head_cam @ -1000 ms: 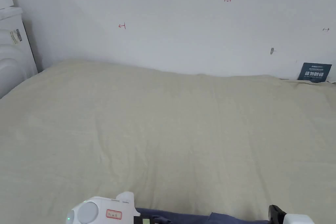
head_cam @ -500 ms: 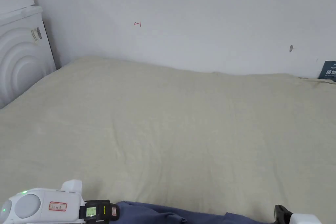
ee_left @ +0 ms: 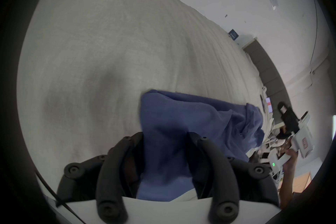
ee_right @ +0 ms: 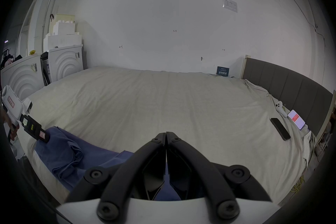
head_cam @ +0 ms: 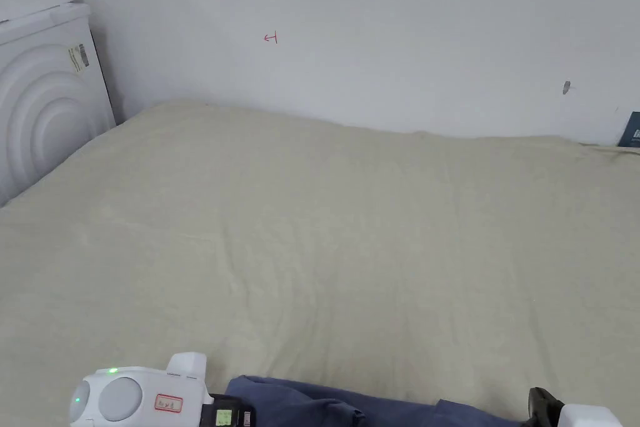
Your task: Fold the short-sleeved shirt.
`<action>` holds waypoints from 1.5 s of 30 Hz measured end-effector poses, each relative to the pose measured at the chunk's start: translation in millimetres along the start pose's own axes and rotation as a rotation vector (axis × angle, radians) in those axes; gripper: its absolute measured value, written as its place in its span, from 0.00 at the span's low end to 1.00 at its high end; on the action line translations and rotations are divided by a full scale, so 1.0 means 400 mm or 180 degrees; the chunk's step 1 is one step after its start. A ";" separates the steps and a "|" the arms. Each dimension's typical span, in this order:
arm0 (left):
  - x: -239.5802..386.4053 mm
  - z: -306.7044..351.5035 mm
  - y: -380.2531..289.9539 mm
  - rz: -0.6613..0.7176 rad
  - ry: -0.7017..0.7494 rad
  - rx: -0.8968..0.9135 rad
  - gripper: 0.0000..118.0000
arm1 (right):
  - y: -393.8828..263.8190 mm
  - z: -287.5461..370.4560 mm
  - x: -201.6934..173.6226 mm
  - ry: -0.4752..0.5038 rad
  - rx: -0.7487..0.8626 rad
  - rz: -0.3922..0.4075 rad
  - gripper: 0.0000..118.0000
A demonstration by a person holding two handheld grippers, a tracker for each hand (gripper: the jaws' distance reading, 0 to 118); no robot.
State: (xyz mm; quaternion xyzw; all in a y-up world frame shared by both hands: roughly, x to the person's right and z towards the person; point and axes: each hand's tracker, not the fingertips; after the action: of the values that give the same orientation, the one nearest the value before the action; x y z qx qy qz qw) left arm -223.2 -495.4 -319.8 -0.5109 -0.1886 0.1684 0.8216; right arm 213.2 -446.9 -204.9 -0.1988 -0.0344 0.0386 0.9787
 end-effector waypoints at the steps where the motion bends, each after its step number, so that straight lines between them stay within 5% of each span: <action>1: 0.002 -0.005 -0.001 0.0021 0.0012 0.0005 0.18 | -0.001 0.001 -0.001 0.0004 -0.0005 -0.0005 0.01; 6: 0.009 0.005 0.003 0.0085 0.0006 0.0022 0.05 | -0.003 0.008 0.003 0.0005 0.0004 -0.0004 0.01; 15: 0.067 0.121 0.037 -0.0134 -0.0066 0.0253 0.03 | 0.015 0.023 0.047 -0.0121 0.0206 -0.0112 0.01; 30: 0.035 0.386 0.067 -0.0247 0.1208 0.0439 0.03 | 0.041 -0.003 0.045 -0.0069 0.0285 -0.0106 0.01; 45: 0.275 0.316 0.053 -0.0398 0.0644 0.0373 0.03 | 0.014 -0.007 0.031 -0.0021 0.0200 -0.0125 0.01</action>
State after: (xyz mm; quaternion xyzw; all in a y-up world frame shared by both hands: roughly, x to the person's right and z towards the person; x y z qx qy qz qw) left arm -190.0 -336.9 -272.4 -0.4637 -0.1261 0.0751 0.8738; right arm 225.4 -441.7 -208.8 -0.1672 -0.0403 0.0211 0.9849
